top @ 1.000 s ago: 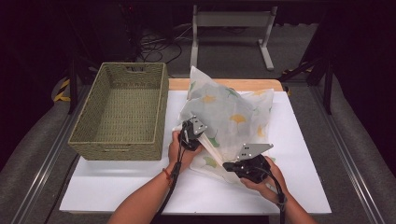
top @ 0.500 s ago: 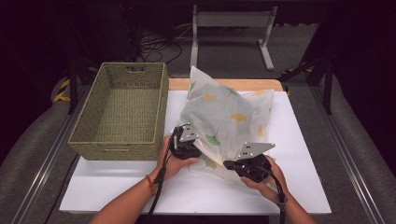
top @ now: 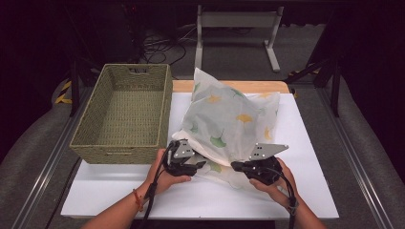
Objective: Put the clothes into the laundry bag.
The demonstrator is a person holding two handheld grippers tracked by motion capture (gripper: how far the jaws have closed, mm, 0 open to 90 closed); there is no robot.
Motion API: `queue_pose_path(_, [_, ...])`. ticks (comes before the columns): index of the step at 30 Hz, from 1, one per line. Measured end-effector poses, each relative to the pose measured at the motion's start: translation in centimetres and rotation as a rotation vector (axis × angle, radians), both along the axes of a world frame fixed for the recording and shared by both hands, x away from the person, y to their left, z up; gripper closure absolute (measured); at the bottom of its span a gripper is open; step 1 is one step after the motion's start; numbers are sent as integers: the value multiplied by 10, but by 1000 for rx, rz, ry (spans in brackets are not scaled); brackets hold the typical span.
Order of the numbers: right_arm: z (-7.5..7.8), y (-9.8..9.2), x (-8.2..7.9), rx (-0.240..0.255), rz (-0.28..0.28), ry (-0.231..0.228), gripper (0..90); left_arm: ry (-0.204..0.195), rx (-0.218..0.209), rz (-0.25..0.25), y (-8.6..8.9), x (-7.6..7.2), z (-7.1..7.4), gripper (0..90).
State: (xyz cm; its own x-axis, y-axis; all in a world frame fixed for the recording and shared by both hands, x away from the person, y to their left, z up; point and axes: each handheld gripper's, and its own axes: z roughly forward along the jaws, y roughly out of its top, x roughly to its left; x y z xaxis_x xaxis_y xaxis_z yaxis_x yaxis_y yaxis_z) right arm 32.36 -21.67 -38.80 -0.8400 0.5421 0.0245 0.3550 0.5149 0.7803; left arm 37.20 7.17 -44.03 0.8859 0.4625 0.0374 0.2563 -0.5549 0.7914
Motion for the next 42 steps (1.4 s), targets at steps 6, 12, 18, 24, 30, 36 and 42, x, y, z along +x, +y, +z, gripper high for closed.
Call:
queue_pose_path(6, [3,-1,-2,24,11,1,900,13,32,39,4,1,-7,505])
queue_pose_path(12, [3,4,-4,26,33,-3,900,5,34,52,-10,6,-9,524])
queue_pose_path(18, [2,5,-4,21,40,1,900,-1,78,77,-39,19,-22,668])
queue_pose_path(24, [0,4,-3,18,38,8,900,-9,91,80,-49,33,-22,849])
queue_pose_path(30, [-3,5,-1,13,36,19,900,-27,38,80,-59,44,-9,873])
queue_pose_path(36, [-1,10,-3,31,58,14,900,-44,-52,44,-77,46,-1,875])
queue_pose_path(42, [-2,10,-4,31,67,20,900,-58,-58,83,-86,55,-11,872])
